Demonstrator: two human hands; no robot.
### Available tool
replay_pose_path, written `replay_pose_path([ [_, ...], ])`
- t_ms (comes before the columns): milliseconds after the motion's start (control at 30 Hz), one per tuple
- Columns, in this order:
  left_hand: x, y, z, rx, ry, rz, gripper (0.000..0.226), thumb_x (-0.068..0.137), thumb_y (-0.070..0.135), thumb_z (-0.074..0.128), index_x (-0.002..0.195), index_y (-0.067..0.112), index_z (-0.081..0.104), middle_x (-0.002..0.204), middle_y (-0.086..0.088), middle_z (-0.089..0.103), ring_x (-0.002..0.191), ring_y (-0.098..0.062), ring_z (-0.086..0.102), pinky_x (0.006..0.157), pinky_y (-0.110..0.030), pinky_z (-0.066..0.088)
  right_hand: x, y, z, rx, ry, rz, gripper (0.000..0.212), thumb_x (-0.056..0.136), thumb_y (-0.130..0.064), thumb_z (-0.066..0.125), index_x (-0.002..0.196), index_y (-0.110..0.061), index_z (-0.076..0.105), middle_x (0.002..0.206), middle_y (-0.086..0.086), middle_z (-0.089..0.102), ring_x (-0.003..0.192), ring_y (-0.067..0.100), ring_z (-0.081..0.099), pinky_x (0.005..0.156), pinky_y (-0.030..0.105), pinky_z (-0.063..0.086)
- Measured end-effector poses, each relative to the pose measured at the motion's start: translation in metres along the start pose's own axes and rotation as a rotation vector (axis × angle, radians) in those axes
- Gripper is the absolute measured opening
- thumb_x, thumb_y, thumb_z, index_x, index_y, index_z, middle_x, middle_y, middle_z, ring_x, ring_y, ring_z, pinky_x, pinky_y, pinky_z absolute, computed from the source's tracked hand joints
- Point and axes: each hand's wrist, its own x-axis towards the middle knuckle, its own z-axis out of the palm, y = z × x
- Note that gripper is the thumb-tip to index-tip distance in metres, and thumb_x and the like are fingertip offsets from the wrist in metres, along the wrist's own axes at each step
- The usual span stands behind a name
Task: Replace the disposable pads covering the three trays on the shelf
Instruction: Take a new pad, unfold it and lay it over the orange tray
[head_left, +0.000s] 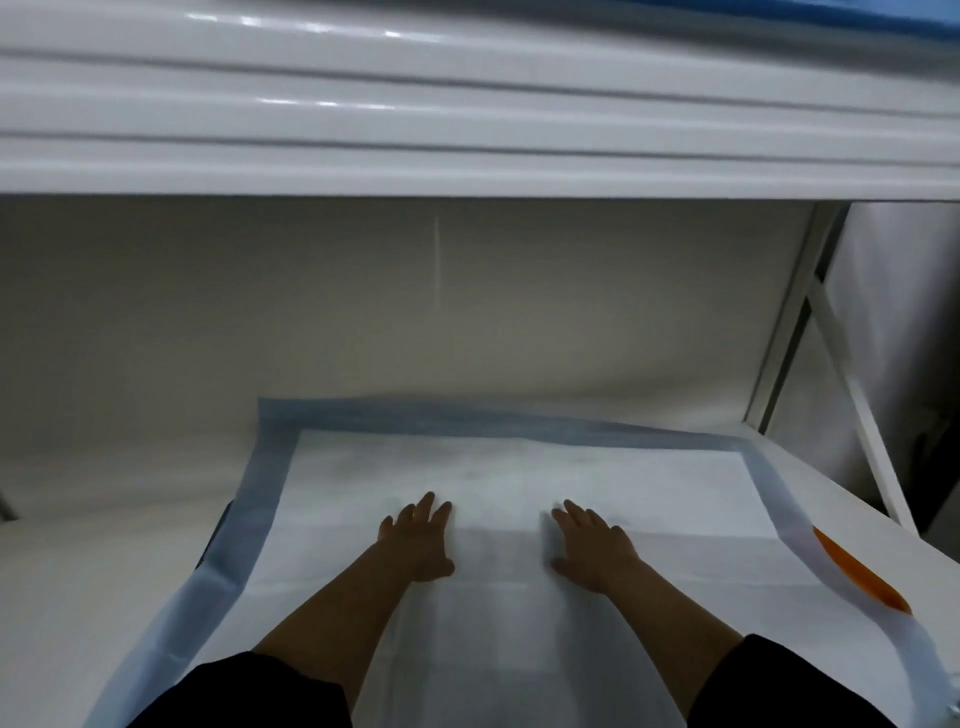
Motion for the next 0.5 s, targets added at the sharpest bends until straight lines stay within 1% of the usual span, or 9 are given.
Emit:
replay_pose_path([
  [200,-0.04,0.016,0.007,0.0,-0.044,0.044,0.084,0.094,0.044,0.048,0.153,0.019,-0.007,0.16,-0.006,-0.008,0.148,-0.025,-0.003,0.118,-0.045,0.004,-0.037,-0.021,0.007,0.036,-0.026,-0.032,0.068,0.097,-0.042,0.044,0.152,-0.02,0.011,0.16,-0.001,0.006,0.146,0.021,0.013,0.113,0.04,0.022],
  [333,-0.067,0.029,0.018,0.013,-0.072,0.1,0.084,0.094,0.044,0.049,0.153,0.018,-0.006,0.161,-0.006,-0.004,0.148,-0.024,-0.003,0.119,-0.045,0.002,-0.066,-0.037,0.014,0.045,-0.061,-0.068,0.066,0.098,-0.044,0.04,0.152,-0.018,0.013,0.159,0.001,0.013,0.144,0.021,0.017,0.112,0.04,0.023],
  [500,-0.103,0.045,0.034,0.034,-0.075,0.161,0.083,0.094,0.046,0.047,0.153,0.018,-0.004,0.161,-0.006,-0.003,0.148,-0.023,-0.005,0.119,-0.044,0.001,-0.1,-0.049,0.03,0.062,-0.065,-0.084,0.066,0.097,-0.047,0.039,0.152,-0.018,0.016,0.159,0.001,0.013,0.144,0.02,0.018,0.112,0.04,0.022],
])
